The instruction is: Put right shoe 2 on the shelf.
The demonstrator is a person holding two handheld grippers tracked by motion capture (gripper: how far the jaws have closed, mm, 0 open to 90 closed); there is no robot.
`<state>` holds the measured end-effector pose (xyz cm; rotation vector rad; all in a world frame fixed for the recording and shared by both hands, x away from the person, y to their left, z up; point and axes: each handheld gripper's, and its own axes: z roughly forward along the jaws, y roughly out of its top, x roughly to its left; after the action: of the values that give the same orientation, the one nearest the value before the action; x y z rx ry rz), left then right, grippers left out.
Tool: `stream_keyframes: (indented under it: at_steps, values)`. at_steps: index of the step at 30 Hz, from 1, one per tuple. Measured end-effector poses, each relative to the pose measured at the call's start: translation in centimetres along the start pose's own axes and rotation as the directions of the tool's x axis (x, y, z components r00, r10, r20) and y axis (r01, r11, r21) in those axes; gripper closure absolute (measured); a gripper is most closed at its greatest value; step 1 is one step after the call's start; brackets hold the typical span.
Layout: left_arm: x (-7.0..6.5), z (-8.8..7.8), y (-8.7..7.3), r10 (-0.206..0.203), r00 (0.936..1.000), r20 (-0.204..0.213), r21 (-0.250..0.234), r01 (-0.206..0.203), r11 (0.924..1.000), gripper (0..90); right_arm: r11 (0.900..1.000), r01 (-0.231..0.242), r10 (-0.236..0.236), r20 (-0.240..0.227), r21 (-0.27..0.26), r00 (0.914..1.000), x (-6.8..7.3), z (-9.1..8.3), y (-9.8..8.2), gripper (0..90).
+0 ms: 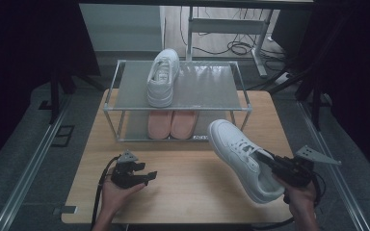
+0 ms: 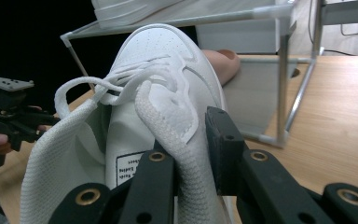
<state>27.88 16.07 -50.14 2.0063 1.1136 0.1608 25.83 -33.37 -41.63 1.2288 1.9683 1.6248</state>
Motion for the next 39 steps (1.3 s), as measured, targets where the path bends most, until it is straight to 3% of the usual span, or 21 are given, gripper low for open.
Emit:
stream_keyframes:
  at_steps: [14,25,31,39]
  values:
    - [0.2,-0.3,0.0,-0.008,1.0000,0.001,-0.010,0.008,0.9999,36.2,0.999,0.025,-0.022,-0.078,0.030,0.9967,2.4,3.9,0.8,79.8]
    - [0.3,-0.3,0.0,-0.008,1.0000,-0.001,-0.010,0.008,0.9999,36.1,0.999,0.029,-0.034,-0.135,-0.037,0.9903,4.5,5.1,3.6,79.7]
    - [0.4,-0.4,0.0,-0.008,1.0000,0.000,-0.014,0.008,0.9999,36.1,0.997,0.023,-0.032,-0.128,-0.069,0.9913,4.9,5.5,5.2,79.6]
    - [0.4,-0.4,0.0,-0.012,0.9999,-0.001,-0.015,0.012,0.9998,36.1,0.993,0.028,-0.038,-0.080,-0.113,0.9961,4.7,6.0,8.9,79.6]
